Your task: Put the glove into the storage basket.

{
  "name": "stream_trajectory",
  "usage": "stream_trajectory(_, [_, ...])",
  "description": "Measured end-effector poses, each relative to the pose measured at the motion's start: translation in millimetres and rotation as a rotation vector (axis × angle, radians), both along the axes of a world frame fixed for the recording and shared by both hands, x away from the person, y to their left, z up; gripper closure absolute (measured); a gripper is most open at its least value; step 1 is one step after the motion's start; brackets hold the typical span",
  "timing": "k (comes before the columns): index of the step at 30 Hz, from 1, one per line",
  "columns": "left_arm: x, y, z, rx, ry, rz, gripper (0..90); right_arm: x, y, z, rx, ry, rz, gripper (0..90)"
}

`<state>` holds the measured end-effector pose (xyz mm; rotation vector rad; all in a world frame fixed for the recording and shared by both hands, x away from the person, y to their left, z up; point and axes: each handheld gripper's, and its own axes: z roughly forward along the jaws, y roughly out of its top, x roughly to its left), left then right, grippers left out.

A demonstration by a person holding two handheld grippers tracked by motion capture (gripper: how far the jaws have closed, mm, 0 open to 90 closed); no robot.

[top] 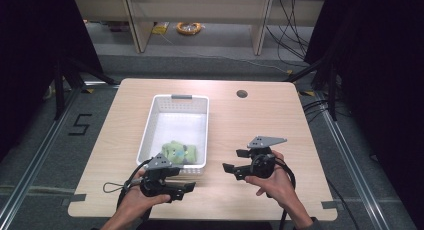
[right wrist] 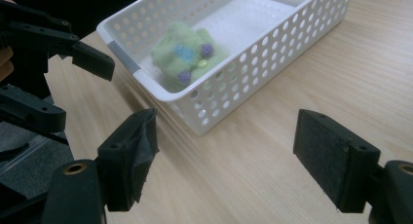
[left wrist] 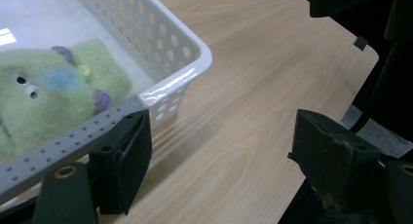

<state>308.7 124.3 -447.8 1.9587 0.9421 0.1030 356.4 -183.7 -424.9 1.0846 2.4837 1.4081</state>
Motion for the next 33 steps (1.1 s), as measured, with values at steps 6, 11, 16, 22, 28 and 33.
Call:
stream_trajectory(6, [-5.3, -2.9, -9.1, 0.011, -0.008, 0.006, 22.3, -5.3, -4.4, -7.8, 0.005, 0.017, 0.000, 22.8])
stream_trajectory(11, [-10.0, -6.4, -11.3, 0.014, 0.001, 0.021, 22.2, -7.8, -8.2, -12.9, 0.014, 0.010, 0.008, 21.9])
stream_trajectory(16, [-7.1, -3.4, -16.8, 0.033, -0.018, -0.016, 21.9, -10.5, -12.2, -18.8, 0.009, -0.002, 0.022, 21.3])
stream_trajectory(22, [-11.2, -6.4, -23.1, 0.024, -0.001, -0.012, 21.0, -16.1, -16.5, -25.5, 0.013, 0.010, 0.026, 20.8])
stream_trajectory(28, [-16.3, -8.2, -29.6, 0.032, 0.009, -0.014, 18.2, -22.7, -19.8, -32.3, -0.002, 0.022, 0.018, 20.4])
stream_trajectory(33, [-20.0, -8.0, -34.3, 0.034, 0.000, -0.034, 16.0, -27.6, -21.6, -36.1, -0.003, 0.032, 0.027, 20.1])
